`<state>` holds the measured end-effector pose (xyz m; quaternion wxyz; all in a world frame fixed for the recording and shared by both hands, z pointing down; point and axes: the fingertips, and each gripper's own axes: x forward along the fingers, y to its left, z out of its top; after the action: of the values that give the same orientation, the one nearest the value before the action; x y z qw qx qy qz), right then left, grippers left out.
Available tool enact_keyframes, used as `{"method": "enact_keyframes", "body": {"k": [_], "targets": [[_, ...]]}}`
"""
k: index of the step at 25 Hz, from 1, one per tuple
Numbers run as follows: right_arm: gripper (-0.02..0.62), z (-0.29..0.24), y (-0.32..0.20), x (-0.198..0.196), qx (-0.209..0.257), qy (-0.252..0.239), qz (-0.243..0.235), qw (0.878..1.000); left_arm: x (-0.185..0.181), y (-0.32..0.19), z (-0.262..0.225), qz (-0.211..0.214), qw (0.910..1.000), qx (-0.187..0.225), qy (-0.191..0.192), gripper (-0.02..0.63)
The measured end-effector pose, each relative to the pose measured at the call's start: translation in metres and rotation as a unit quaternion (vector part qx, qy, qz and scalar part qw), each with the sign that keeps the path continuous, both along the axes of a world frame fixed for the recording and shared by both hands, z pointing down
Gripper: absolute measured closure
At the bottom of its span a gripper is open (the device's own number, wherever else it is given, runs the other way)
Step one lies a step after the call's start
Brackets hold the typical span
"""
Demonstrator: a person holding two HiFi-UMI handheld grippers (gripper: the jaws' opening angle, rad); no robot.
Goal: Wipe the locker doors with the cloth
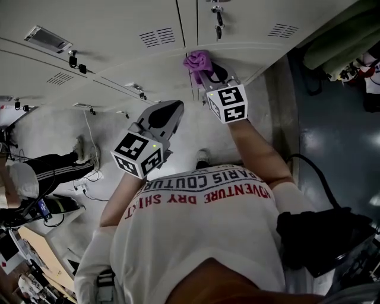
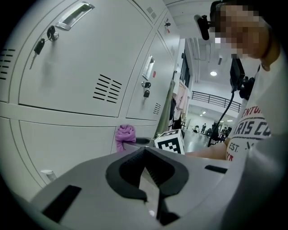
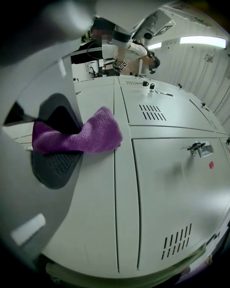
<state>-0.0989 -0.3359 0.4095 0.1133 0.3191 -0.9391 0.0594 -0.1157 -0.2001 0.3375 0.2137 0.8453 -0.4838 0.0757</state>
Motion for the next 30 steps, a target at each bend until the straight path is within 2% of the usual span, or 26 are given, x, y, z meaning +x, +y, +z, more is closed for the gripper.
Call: {"method": "enact_keyframes", "body": {"k": [6,16,24,30], "targets": [[0.511,0.003,-0.004,-0.001,0.002,0.009,0.012,1.000,0.005,-0.009,-0.002,-0.001,1.0000,0.002,-0.001,0.606],[0.509,0.002,-0.006,0.007,0.004,0.014,0.002,1.000,0.010,-0.017,0.000,0.002,1.0000,0.002,0.002,0.606],[0.509,-0.002,-0.023,0.043,0.012,0.013,0.017,1.000,0.013,-0.024,0.008,0.009,0.9999,-0.003,0.006,0.606],[0.508,0.000,-0.041,0.086,0.013,0.015,0.053,0.998,0.021,-0.025,0.010,0.018,0.9998,-0.005,0.008,0.606]]}}
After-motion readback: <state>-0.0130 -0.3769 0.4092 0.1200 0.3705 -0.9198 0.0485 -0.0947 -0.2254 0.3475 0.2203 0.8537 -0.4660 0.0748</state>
